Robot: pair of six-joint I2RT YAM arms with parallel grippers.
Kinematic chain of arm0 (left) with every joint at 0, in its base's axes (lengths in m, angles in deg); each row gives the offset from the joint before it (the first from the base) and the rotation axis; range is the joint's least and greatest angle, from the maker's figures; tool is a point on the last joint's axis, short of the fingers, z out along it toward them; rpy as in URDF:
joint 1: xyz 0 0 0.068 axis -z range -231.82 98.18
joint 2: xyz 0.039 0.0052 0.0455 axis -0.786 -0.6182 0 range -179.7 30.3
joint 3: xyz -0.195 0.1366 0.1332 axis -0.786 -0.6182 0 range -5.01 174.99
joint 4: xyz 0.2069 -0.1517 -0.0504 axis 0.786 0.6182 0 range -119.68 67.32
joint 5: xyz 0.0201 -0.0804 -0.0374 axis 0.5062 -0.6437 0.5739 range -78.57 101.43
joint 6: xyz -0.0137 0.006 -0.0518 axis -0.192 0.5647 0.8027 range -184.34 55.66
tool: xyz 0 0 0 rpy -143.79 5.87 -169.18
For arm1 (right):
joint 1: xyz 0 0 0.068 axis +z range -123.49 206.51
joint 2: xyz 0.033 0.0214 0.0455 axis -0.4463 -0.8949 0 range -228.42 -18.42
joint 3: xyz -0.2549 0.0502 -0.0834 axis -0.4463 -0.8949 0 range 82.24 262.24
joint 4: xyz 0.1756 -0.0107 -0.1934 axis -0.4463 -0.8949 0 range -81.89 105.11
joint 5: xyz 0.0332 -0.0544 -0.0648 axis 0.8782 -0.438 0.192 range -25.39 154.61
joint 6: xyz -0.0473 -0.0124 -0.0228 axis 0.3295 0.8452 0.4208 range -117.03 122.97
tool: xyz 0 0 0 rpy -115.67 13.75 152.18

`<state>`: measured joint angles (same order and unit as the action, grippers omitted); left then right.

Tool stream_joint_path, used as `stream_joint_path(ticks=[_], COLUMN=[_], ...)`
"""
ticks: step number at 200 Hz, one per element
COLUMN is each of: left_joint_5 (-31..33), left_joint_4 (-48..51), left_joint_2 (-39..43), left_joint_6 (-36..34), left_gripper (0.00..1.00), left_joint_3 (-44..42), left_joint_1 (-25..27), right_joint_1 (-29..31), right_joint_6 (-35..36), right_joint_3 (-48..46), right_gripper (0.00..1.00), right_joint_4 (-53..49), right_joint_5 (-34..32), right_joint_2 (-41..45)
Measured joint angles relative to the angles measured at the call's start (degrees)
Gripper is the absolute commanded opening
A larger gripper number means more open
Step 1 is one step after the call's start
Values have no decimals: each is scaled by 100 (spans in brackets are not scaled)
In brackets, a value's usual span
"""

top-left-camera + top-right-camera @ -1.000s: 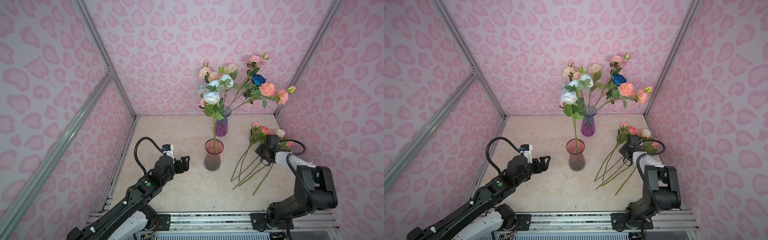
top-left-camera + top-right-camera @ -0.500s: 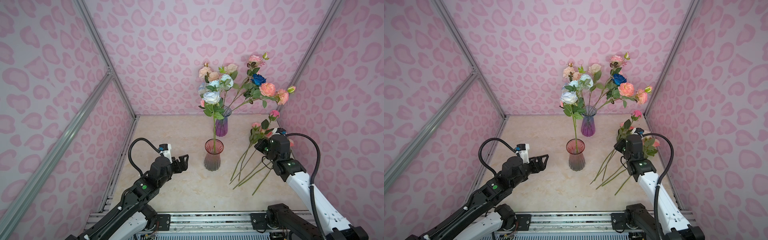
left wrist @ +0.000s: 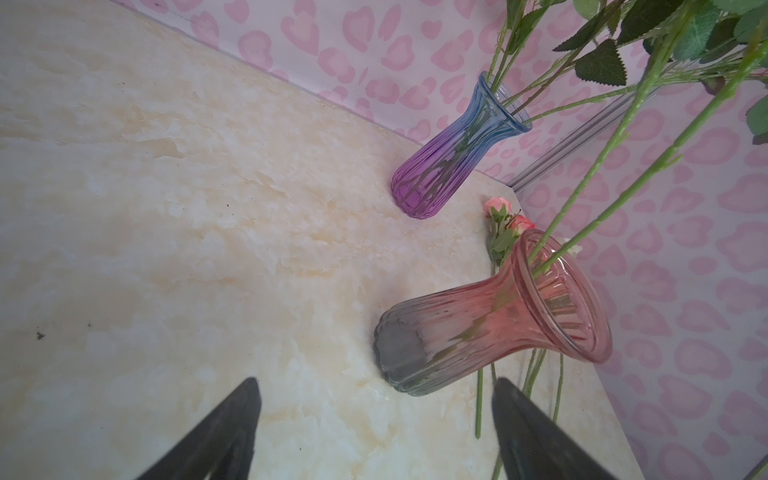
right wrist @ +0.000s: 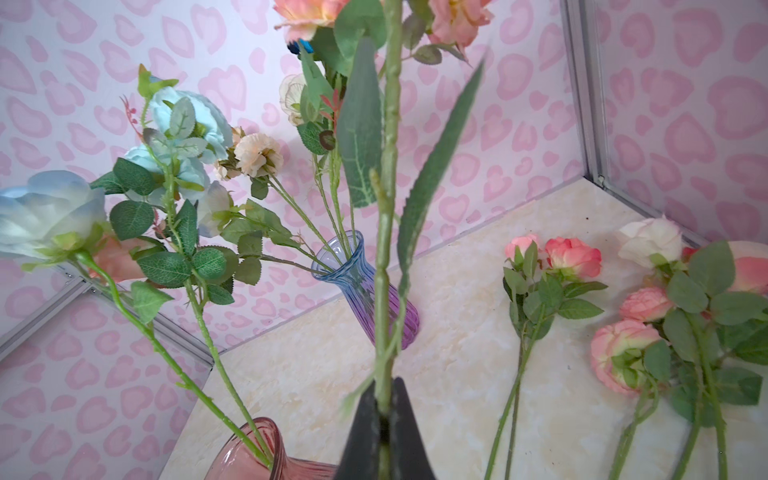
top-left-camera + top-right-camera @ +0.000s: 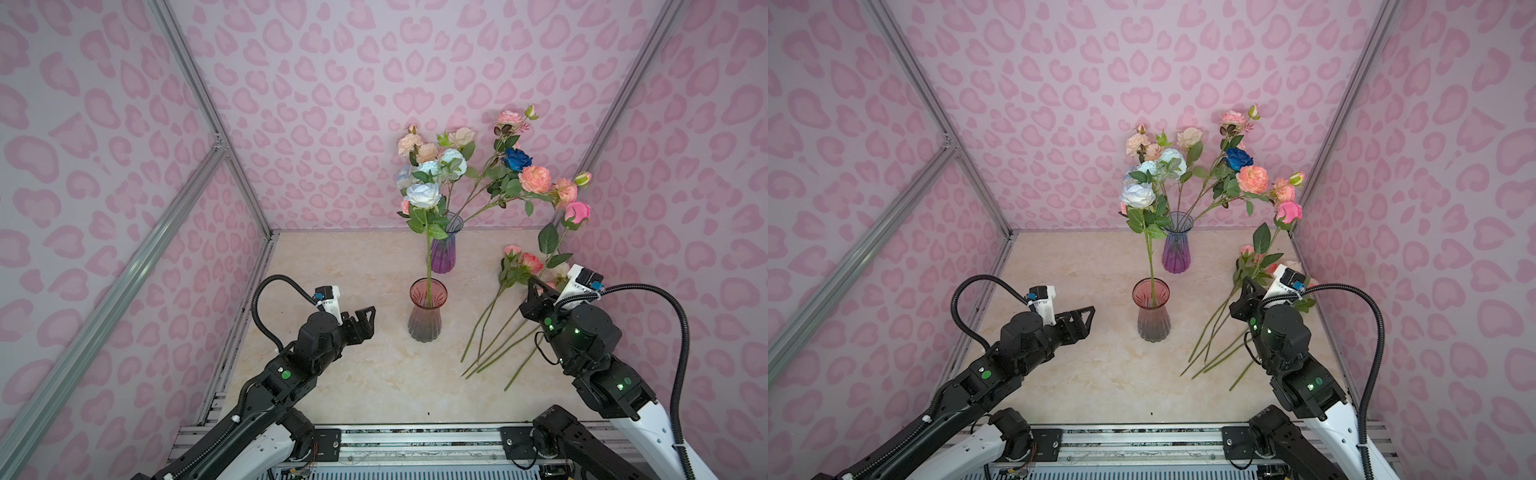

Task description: Arrange the flowers into the vase

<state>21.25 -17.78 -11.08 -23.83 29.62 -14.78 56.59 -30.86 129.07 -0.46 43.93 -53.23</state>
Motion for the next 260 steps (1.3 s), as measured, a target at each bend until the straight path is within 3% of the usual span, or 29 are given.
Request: stream_joint_path(ticks=[69,121,185,224,260], left_joint_5=[199,433,1252,1392,1351], left_joint_4=[326,719,1215,1241,1226], left_joint_2=[874,1449,2468,2328,1967], left_joint_6=[149,188,216,184,140], left_gripper=[89,88,88,88,89], left_joint_3=[-269,-413,-365,-365,-278], left_joint_1=[-7,-4,-7,-4,-4], right_joint_1=[1305,2474,2531,2371,1641], right_joint_6=[710,1989,3060,3574,3449], right_joint_3=[839,1602,2256,2946,2949], right_gripper=[0,0,0,0,0], right_joint_4=[555,1493,2422,3014,3351], right_joint_5=[-557,-922,-778,-667,-476], right_joint_2=[-562,-1707,-2894,-3257,-3556])
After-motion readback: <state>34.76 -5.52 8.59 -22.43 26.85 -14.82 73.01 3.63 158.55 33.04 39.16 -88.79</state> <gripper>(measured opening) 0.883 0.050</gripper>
